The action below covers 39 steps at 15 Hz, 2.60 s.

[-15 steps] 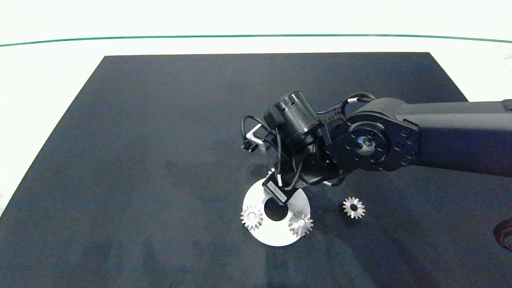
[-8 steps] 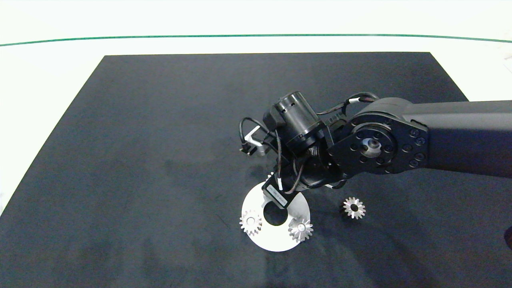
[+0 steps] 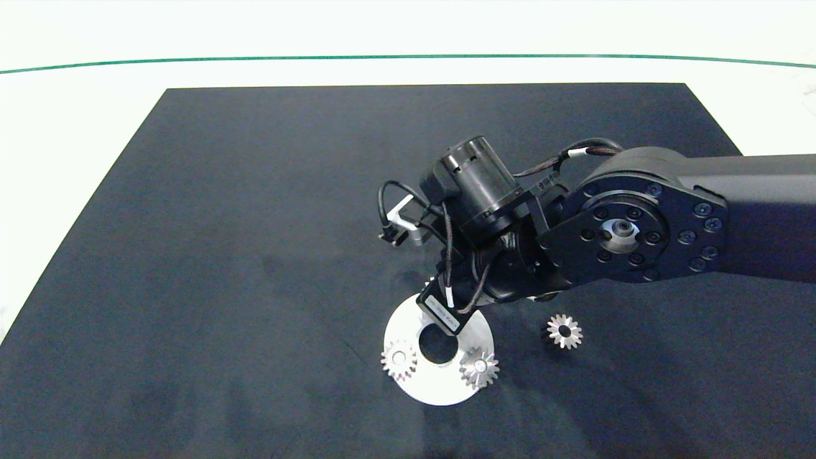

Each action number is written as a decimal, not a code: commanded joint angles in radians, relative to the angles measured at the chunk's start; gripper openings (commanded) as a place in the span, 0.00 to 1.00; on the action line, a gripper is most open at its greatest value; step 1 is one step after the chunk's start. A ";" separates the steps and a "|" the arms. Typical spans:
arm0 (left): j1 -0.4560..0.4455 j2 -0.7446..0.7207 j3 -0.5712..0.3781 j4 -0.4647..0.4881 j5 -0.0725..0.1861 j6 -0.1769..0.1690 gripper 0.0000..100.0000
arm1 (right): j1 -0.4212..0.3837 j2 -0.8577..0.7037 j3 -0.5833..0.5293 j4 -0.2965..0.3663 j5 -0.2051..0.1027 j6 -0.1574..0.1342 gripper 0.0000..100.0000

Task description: Remove an incorrectly installed larger gear and replace it with the correct smaller gear

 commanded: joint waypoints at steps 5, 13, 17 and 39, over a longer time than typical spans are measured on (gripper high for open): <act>0.000 0.001 0.001 0.005 0.001 0.001 1.00 | 0.015 -0.064 0.007 0.004 0.000 -0.001 0.37; 0.000 0.001 0.001 0.005 0.001 0.001 1.00 | 0.015 -0.080 0.045 0.004 -0.048 -0.003 1.00; 0.000 0.001 0.001 0.005 0.001 0.001 1.00 | 0.014 -0.066 0.056 0.003 -0.048 -0.001 1.00; 0.000 -0.003 0.004 0.005 -0.001 0.016 1.00 | -0.009 0.022 0.047 -0.025 -0.063 0.020 0.94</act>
